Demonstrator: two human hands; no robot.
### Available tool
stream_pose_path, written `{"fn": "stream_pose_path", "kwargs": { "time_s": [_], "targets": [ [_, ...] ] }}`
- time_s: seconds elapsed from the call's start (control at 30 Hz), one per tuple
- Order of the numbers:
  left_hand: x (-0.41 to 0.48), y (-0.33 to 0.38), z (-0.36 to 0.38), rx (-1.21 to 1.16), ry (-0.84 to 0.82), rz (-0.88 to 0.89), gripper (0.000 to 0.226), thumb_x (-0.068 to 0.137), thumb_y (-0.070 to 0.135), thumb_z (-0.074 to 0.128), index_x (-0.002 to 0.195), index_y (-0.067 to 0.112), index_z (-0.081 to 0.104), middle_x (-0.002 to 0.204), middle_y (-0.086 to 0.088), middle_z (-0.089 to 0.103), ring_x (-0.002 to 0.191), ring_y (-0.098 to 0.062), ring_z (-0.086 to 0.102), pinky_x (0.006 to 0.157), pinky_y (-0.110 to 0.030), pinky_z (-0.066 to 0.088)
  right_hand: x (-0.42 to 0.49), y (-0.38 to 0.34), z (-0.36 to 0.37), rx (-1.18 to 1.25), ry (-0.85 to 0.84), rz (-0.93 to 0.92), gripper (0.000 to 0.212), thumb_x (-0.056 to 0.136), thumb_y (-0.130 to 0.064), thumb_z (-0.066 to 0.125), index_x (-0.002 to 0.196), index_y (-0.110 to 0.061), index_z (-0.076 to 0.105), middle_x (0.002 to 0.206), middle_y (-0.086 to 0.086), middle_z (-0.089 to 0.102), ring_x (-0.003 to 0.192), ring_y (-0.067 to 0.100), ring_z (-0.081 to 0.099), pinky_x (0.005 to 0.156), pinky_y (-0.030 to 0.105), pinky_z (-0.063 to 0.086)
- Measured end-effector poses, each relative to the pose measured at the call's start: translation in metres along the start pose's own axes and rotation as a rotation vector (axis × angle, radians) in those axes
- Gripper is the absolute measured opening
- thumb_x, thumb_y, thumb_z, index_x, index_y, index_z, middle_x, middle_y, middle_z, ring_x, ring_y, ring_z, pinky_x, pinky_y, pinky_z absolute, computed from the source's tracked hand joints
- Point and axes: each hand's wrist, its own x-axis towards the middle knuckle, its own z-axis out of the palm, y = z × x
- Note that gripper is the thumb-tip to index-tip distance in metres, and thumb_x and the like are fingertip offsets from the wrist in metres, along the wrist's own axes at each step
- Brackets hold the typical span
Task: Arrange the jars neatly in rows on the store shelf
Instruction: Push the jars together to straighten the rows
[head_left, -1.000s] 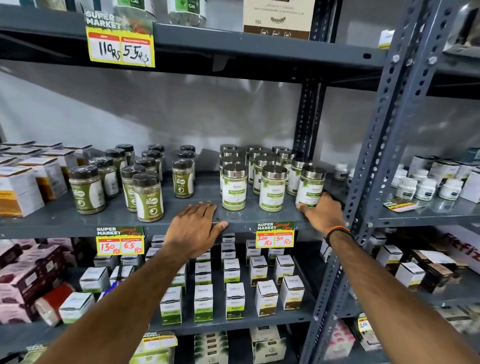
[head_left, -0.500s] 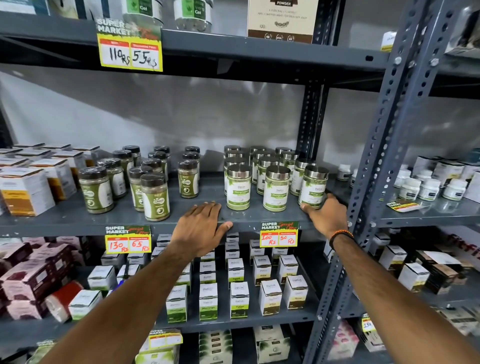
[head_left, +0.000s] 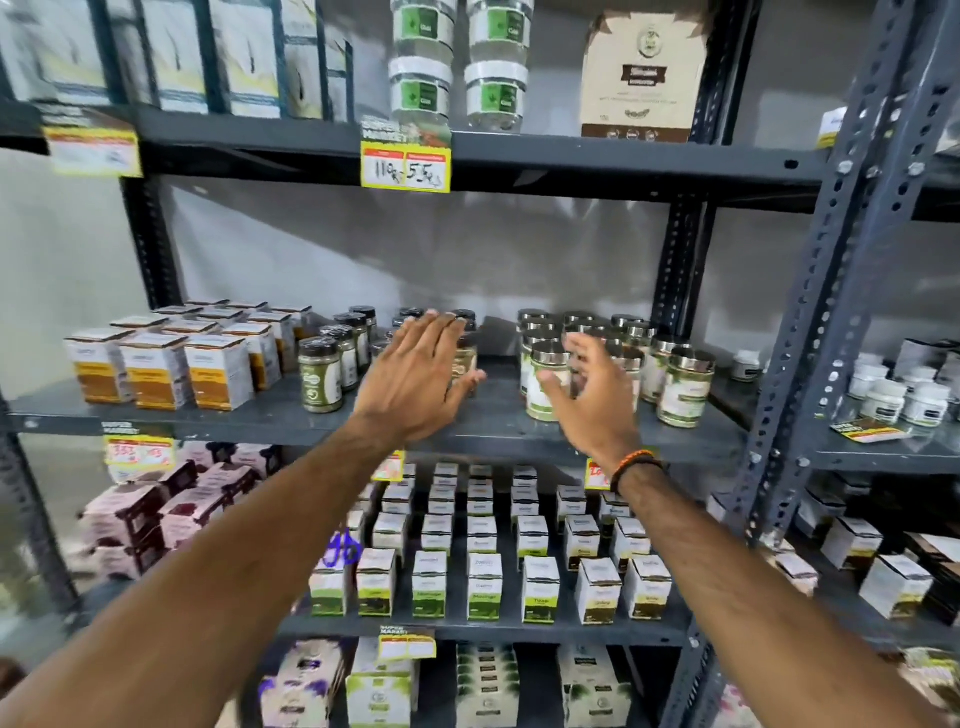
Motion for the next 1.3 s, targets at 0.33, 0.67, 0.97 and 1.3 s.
{"fn": "stream_pose_path", "kwargs": {
  "time_s": [0.33,0.67,0.97,1.3],
  "targets": [
    [-0.081,-0.147,-0.011,0.063,-0.062,-0.305,0.074,0.102,0.061,0.030,0.153,0.008,0.034,0.157,-0.019,0.043,0.144,-0.036,0.039,0.117,-0.053,0.038,-0.013,-0.052,0.119,0.048,-0.253,-0.002,0.098,0.082,-0.048,0.082,0.160,-0.035,0.024,0.158,0.008,0.042,0.139,0.025,0.046,0.113,0.037,0.039],
    [-0.108,-0.196,0.052,0.004,-0.244,-0.375,0.080,0.102,0.065,0.029,0.153,0.004,0.036,0.156,-0.020,0.045,0.144,-0.036,0.041,0.118,-0.048,0.034,-0.013,-0.045,0.168,0.006,-0.283,0.203,0.103,0.078,-0.049,0.086,0.156,-0.012,0.030,0.145,0.008,0.059,0.127,0.025,0.060,0.104,0.034,0.049],
    [-0.113,-0.205,0.074,0.033,-0.263,-0.345,0.079,0.101,0.065,0.018,0.146,0.007,0.047,0.148,-0.018,0.055,0.136,-0.034,0.051,0.116,-0.048,0.036,-0.010,-0.035,0.177,-0.044,-0.243,0.168,0.063,0.077,-0.049,0.085,0.125,-0.012,0.067,0.105,-0.005,0.078,0.087,0.005,0.072,0.079,0.022,0.061],
    [-0.115,-0.206,0.078,0.046,-0.236,-0.337,0.077,0.101,0.064,0.018,0.144,0.008,0.049,0.147,-0.018,0.056,0.137,-0.034,0.051,0.118,-0.049,0.034,0.007,-0.010,0.164,-0.178,-0.176,0.296,0.049,0.076,-0.054,0.083,0.107,-0.018,0.071,0.097,-0.004,0.079,0.088,0.014,0.074,0.081,0.037,0.062]
  ]
}}
